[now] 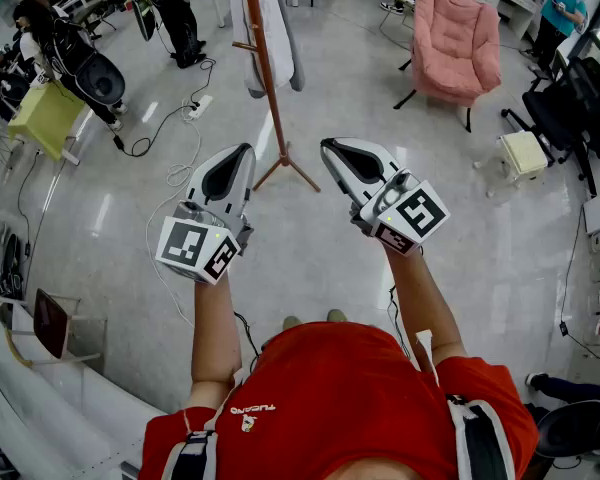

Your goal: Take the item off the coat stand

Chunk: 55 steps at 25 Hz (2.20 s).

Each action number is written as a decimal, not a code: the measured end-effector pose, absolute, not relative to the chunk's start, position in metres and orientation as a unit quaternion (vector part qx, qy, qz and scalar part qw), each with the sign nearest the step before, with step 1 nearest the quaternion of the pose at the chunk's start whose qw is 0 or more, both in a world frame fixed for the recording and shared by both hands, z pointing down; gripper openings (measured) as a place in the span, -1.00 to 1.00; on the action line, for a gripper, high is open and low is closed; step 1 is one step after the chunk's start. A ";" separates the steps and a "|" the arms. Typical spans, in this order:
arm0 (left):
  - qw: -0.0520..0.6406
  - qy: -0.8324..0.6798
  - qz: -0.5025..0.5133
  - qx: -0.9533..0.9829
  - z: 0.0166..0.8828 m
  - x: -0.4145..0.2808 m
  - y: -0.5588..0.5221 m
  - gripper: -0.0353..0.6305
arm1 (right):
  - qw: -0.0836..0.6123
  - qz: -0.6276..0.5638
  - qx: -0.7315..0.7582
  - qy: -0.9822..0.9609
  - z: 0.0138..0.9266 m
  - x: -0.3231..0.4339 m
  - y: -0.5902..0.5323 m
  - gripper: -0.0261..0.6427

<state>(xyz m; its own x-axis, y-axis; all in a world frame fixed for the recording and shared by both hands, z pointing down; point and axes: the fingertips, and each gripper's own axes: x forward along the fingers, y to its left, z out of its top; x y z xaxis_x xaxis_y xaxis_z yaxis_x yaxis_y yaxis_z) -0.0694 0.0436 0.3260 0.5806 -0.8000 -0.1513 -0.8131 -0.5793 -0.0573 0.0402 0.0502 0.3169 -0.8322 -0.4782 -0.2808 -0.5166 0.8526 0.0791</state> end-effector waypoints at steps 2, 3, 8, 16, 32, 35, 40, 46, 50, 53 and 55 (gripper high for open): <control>0.063 0.457 0.057 -0.886 0.325 -0.074 0.041 -0.87 | 0.111 0.086 -0.268 0.953 0.320 0.039 0.045 -0.85; 0.064 0.458 0.058 -0.885 0.324 -0.075 0.039 -0.87 | 0.108 0.088 -0.269 0.953 0.320 0.038 0.043 -0.85; 0.065 0.457 0.060 -0.885 0.322 -0.077 0.037 -0.87 | 0.117 0.076 -0.261 0.955 0.315 0.034 0.041 -0.85; 0.068 0.455 0.069 -0.885 0.315 -0.112 0.041 -0.87 | 0.121 0.074 -0.271 0.952 0.309 0.011 0.039 -0.85; 0.068 0.445 0.063 -0.891 0.310 -0.190 0.011 -0.87 | 0.127 0.091 -0.299 0.942 0.266 -0.028 -0.005 -0.85; 0.069 0.451 0.064 -0.888 0.310 -0.197 -0.006 -0.87 | 0.126 0.097 -0.295 0.942 0.261 -0.031 -0.027 -0.85; 0.075 0.456 0.060 -0.885 0.312 -0.197 -0.045 -0.87 | 0.140 0.093 -0.290 0.942 0.260 -0.025 -0.076 -0.84; 0.082 0.466 0.048 -0.880 0.295 -0.184 -0.124 -0.87 | 0.147 0.109 -0.277 0.943 0.229 -0.010 -0.165 -0.77; 0.089 0.472 0.044 -0.876 0.292 -0.168 -0.178 -0.87 | 0.144 0.118 -0.263 0.947 0.209 0.004 -0.227 -0.34; 0.093 0.478 0.044 -0.872 0.285 -0.155 -0.223 -0.87 | 0.139 0.123 -0.255 0.949 0.186 0.017 -0.280 -0.18; 0.098 0.482 0.042 -0.870 0.279 -0.146 -0.252 -0.87 | 0.140 0.118 -0.248 0.951 0.168 0.027 -0.316 -0.15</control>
<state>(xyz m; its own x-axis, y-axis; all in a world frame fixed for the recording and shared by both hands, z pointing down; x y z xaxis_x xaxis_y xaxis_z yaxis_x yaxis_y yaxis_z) -0.1457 -0.2520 0.2788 0.5316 -0.8304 -0.1667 -0.8467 -0.5161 -0.1296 0.0266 -0.3160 0.1677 -0.8376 -0.4395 -0.3244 -0.5054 0.8488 0.1553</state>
